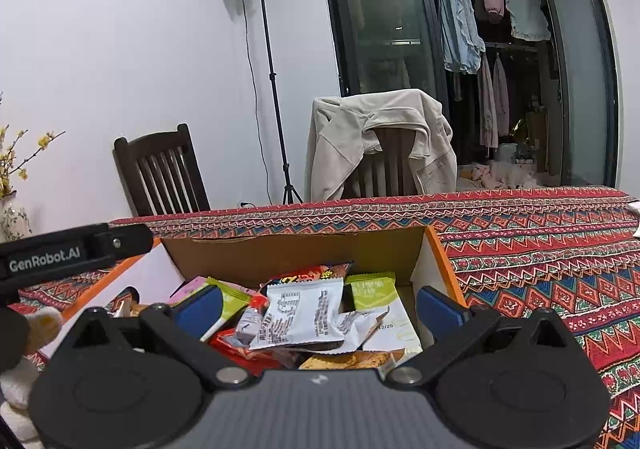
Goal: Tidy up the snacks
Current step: 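Open both tools to release the packets into the box, then withdraw both tools from the box toward the remaining snacks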
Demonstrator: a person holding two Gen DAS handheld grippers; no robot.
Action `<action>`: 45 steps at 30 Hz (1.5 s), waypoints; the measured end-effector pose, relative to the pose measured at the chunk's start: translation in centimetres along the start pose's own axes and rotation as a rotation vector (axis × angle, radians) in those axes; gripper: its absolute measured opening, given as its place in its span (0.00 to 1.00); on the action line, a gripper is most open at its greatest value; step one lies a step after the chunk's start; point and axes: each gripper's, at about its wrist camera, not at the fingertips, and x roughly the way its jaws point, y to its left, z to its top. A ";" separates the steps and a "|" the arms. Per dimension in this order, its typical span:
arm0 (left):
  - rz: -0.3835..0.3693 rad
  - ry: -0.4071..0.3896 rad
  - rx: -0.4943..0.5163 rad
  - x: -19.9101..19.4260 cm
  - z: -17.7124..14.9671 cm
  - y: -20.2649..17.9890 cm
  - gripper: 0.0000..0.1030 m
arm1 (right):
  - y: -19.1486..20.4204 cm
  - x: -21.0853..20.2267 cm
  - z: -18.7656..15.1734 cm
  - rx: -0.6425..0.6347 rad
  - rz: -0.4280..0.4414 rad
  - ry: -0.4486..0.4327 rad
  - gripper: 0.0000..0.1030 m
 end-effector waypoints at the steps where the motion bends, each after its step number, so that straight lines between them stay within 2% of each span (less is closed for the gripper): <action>1: -0.004 -0.004 0.000 -0.2 0.1 0.0 1.00 | 0.0 -0.1 0.0 0.000 0.000 -0.002 1.00; 6: -0.034 -0.027 0.015 -1.6 0.6 -0.3 1.00 | 0.2 -1.1 0.4 0.000 -0.004 -0.016 1.00; 11: -0.033 -0.040 0.006 -3.0 1.2 -0.6 1.00 | 0.3 -2.2 0.8 0.011 -0.014 -0.026 1.00; 23: -0.045 -0.042 -0.010 -6.9 2.5 0.6 1.00 | 1.6 -7.4 2.0 -0.006 -0.005 -0.077 1.00; 36: -0.078 -0.023 0.010 -12.4 -0.4 2.7 1.00 | 2.9 -11.4 -1.5 -0.018 0.003 -0.019 1.00; 45: -0.071 0.011 0.049 -14.2 -3.6 4.1 1.00 | 3.3 -13.2 -4.8 -0.039 0.006 0.049 1.00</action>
